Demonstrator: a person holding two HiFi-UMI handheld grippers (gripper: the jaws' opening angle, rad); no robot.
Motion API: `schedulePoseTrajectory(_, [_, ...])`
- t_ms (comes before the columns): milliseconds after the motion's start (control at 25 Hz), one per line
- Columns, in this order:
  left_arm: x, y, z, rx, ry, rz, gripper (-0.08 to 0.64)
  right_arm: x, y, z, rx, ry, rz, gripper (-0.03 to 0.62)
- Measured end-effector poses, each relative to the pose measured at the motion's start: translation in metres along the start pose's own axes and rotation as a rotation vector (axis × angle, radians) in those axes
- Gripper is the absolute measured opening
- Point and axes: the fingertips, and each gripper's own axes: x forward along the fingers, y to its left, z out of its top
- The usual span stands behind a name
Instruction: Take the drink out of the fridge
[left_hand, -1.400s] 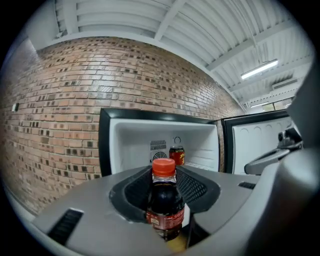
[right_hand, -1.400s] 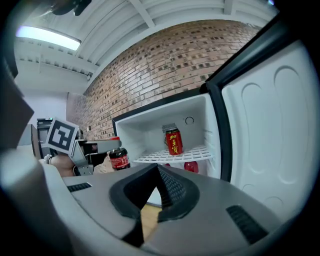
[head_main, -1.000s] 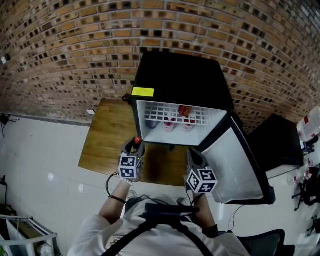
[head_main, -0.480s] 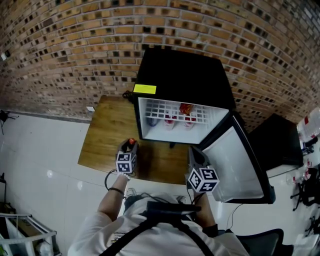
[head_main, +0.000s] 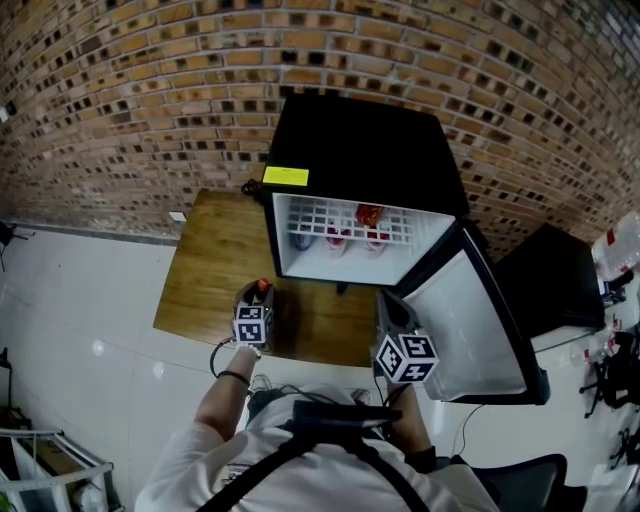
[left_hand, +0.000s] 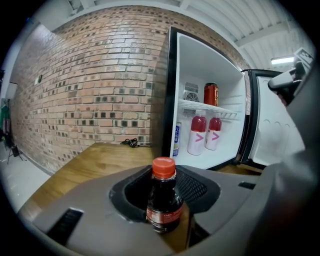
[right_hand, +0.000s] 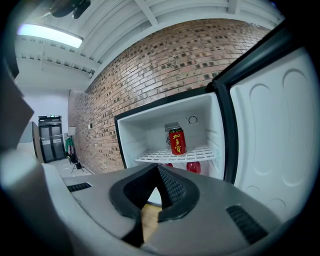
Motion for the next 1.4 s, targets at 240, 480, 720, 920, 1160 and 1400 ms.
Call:
schedulePoseTrajectory(240, [-0.003,-0.004,-0.005,0.033,0.002,-0.010,0.147,0.001,0.000,0.000,-0.004,0.001,0.002,0.014])
schedulePoseTrajectory(480, [-0.011,-0.012,-0.012,0.105,-0.009,-0.013,0.150,0.001,0.001,0.000,-0.006,-0.001,0.007,0.014])
schedulePoseTrajectory(720, [-0.016,-0.010,-0.016,0.100,-0.011,0.007,0.156,0.002,0.006,0.000,-0.008,-0.002,0.021,0.014])
schedulePoseTrajectory(920, [-0.020,-0.007,-0.012,0.086,-0.033,0.016,0.202,0.003,0.010,-0.001,-0.010,-0.001,0.025,0.014])
schedulePoseTrajectory(1160, [-0.058,-0.012,0.036,0.053,-0.158,-0.004,0.250,0.001,0.008,-0.002,-0.007,-0.004,0.022,0.014])
schedulePoseTrajectory(1400, [-0.114,-0.024,0.115,0.072,-0.327,0.007,0.134,0.002,0.007,-0.003,-0.001,-0.003,0.022,0.014])
